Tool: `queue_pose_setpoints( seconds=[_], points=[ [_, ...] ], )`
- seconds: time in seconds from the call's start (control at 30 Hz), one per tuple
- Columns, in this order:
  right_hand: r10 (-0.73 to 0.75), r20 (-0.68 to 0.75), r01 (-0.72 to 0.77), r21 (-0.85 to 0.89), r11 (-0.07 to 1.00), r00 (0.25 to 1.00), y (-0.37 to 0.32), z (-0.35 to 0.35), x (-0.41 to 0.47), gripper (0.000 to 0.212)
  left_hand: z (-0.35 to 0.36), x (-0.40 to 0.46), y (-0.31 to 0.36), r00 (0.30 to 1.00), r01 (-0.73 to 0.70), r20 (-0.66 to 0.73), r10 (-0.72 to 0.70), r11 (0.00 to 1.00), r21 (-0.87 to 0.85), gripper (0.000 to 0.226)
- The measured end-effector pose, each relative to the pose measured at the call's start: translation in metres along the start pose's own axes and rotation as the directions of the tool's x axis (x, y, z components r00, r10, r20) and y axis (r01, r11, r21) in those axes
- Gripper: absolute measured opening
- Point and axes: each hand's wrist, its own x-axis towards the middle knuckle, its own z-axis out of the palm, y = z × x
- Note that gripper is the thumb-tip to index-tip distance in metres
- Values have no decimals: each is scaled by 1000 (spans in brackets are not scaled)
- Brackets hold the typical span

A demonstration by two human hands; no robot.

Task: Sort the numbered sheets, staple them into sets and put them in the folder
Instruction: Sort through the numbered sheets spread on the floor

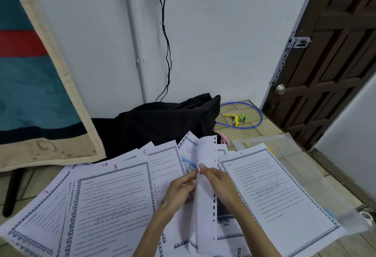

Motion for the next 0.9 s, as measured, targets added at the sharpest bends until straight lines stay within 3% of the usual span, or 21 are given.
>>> queue_pose_setpoints(
  seconds=[0.1, 0.17, 0.23, 0.3, 0.37, 0.53, 0.6, 0.73, 0.9],
  points=[
    [-38, -50, 34, -88, 996, 998, 11, 1, 6, 34, 9, -1, -6, 999, -44, 32, 42, 998, 51, 39],
    [-116, -67, 111, -65, 992, 991, 14, -3, 5, 54, 8, -1, -8, 998, -68, 16, 67, 994, 82, 38],
    [-161, -96, 158, -33, 987, 982, 16, -10, 3, 68, 1, -1, -10, 980, -95, -148, 131, 969, 229, 34],
    [-155, -90, 154, -23, 988, 984, 20, -15, 5, 58, -10, 1, -15, 891, -71, -367, 267, 881, 467, 34],
    [-93, -49, 92, -33, 995, 994, 22, -15, 6, 44, -22, 4, -18, 831, 22, -442, 337, 775, 631, 43],
    [-83, -24, 80, -85, 993, 996, 20, -12, 9, 25, -56, 8, -32, 935, 245, -340, 100, 511, 824, 78],
    [-88, 6, 88, -116, 989, 996, 16, -11, 10, 15, -64, 0, -38, 936, 268, -345, 65, 501, 823, 82],
    [-104, 43, 111, -220, 969, 994, 18, -10, 11, 22, -80, -17, -48, 919, 293, -388, 76, 526, 798, 84],
    [-92, 65, 103, -212, 972, 994, 16, -13, 12, 22, -93, -26, -47, 917, 303, -395, 48, 560, 771, 84]
  ],
)
